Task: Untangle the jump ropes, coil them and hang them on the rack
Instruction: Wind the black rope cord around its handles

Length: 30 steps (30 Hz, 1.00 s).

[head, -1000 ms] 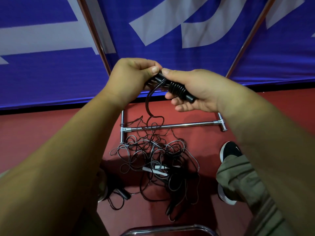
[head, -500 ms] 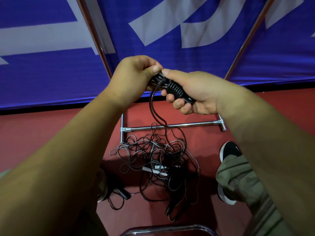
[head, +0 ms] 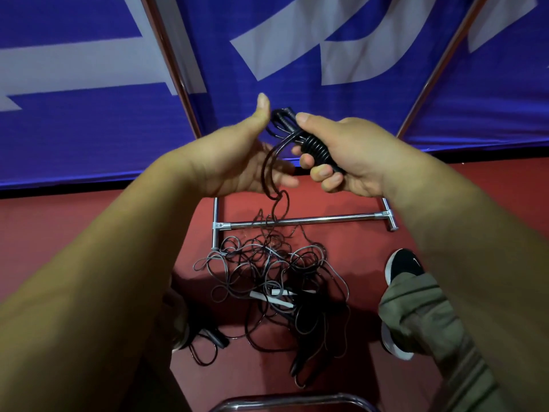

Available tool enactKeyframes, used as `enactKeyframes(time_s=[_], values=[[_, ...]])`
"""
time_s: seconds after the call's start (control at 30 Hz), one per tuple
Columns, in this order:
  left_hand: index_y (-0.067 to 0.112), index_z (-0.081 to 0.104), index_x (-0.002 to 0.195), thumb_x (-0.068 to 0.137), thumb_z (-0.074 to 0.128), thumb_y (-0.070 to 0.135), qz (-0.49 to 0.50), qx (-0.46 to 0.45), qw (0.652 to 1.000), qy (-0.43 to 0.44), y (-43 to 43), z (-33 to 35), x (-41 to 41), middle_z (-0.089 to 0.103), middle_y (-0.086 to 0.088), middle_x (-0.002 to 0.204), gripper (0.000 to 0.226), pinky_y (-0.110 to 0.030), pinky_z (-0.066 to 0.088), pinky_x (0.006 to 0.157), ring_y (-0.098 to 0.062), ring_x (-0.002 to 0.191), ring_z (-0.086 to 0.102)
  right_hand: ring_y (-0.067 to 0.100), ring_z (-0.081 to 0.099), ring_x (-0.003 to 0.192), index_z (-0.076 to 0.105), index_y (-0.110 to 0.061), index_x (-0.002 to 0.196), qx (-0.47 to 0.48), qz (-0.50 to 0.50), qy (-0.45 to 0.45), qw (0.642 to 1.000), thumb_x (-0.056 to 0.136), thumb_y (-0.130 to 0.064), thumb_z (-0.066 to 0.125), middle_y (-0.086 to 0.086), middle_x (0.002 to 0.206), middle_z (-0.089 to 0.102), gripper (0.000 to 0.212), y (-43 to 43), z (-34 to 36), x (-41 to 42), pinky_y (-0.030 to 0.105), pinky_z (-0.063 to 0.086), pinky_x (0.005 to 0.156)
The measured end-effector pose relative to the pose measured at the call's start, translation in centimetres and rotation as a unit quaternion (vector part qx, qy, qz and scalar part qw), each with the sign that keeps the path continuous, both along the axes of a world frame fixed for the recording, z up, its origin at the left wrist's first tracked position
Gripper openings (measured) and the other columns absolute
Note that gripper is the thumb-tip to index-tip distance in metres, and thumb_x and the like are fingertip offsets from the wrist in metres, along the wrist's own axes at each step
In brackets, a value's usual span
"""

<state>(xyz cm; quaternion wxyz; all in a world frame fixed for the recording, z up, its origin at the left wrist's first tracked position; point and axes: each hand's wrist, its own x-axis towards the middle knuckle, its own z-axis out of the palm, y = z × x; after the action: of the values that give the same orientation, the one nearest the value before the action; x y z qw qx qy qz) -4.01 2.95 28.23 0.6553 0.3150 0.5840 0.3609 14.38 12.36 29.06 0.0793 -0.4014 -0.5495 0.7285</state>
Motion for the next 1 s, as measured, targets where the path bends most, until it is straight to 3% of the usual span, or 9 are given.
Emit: enactKeyframes(time_s=[0.1,0.23,0.37,0.47,0.57,0.77,0.87,0.93,1.0], values=[[0.005,0.062,0.111,0.099,0.012,0.08,-0.043,-0.018,0.999,0.012,-0.2,0.0,0.1,0.067,-0.015,0.086,0.091,-0.037,0.05,0.073,-0.017,0.052,0.046,0.01,0.038,0.051,0.068,-0.007,0.1,0.009,-0.021,-0.005,1.0,0.104,-0.055,0.06,0.002,0.071,0.057,0.049,0.4,-0.2,0.1,0.021,0.026,0.041],[0.012,0.058,0.093,0.113,0.029,0.05,-0.088,0.084,0.989,0.086,-0.7,0.8,0.5,0.042,-0.005,0.062,0.052,-0.033,0.038,0.059,-0.017,0.051,0.019,0.01,0.039,0.05,0.067,-0.009,0.103,-0.009,-0.051,0.0,0.999,0.101,-0.058,0.064,0.003,0.073,0.058,0.049,0.4,-0.3,0.2,0.02,0.026,0.041],[0.014,0.055,0.092,0.113,0.035,0.045,-0.165,0.104,0.966,0.171,-1.5,1.1,0.7,0.042,-0.007,0.066,0.043,-0.027,0.036,0.057,-0.017,0.056,0.024,0.01,0.04,0.053,0.064,-0.013,0.102,-0.016,-0.044,0.005,0.999,0.093,-0.066,0.07,0.005,0.075,0.059,0.054,0.0,-0.5,0.1,0.02,0.027,0.042],[0.016,0.055,0.087,0.114,0.035,0.043,-0.195,0.113,0.956,0.187,-1.8,1.3,0.7,0.043,-0.01,0.068,0.043,-0.023,0.036,0.056,-0.016,0.054,0.027,0.01,0.039,0.053,0.06,-0.015,0.106,-0.028,-0.048,0.006,0.998,0.092,-0.057,0.077,0.004,0.074,0.059,0.046,-0.2,-0.8,0.1,0.019,0.026,0.041],[0.008,0.059,0.098,0.115,0.036,0.034,-0.2,0.108,0.952,0.204,-1.8,1.4,0.1,0.048,-0.012,0.071,0.039,-0.019,0.038,0.053,-0.014,0.054,0.03,0.009,0.038,0.052,0.058,-0.017,0.105,-0.05,-0.049,0.022,0.997,0.094,-0.046,0.078,0.005,0.075,0.058,0.037,-0.4,-0.8,0.0,0.019,0.024,0.04],[0.006,0.066,0.119,0.115,0.04,0.024,-0.22,0.047,0.946,0.233,-1.8,0.5,-0.6,0.075,-0.012,0.097,0.032,-0.039,0.048,0.078,-0.022,0.072,0.057,0.01,0.034,0.053,0.055,-0.014,0.098,-0.069,-0.024,0.042,0.996,0.099,-0.03,0.071,0.006,0.075,0.057,0.022,-0.9,-1.1,-0.2,0.019,0.021,0.038],[0.006,0.065,0.123,0.115,0.039,0.018,-0.183,0.031,0.964,0.188,-1.7,-0.2,0.1,0.077,-0.015,0.114,0.029,-0.045,0.055,0.096,-0.028,0.098,0.075,0.009,0.033,0.051,0.054,-0.015,0.099,-0.084,-0.021,0.064,0.994,0.101,-0.028,0.067,0.005,0.074,0.055,0.018,-1.1,-1.0,-0.3,0.018,0.02,0.037],[0.01,0.067,0.117,0.115,0.041,0.016,-0.159,0.037,0.968,0.191,-1.5,-0.4,0.3,0.078,-0.012,0.116,0.027,-0.042,0.058,0.098,-0.028,0.107,0.076,0.008,0.032,0.05,0.053,-0.015,0.098,-0.094,-0.011,0.075,0.993,0.101,-0.027,0.066,0.004,0.073,0.055,0.018,-1.1,-0.6,-0.3,0.017,0.019,0.038],[0.011,0.07,0.113,0.114,0.045,0.018,-0.146,0.059,0.959,0.236,-1.4,-0.3,0.3,0.081,-0.005,0.107,0.026,-0.03,0.06,0.086,-0.015,0.095,0.077,0.007,0.03,0.049,0.052,-0.015,0.095,-0.097,0.004,0.081,0.992,0.102,-0.027,0.065,0.003,0.073,0.054,0.019,-1.1,-0.2,-0.1,0.017,0.017,0.039]])
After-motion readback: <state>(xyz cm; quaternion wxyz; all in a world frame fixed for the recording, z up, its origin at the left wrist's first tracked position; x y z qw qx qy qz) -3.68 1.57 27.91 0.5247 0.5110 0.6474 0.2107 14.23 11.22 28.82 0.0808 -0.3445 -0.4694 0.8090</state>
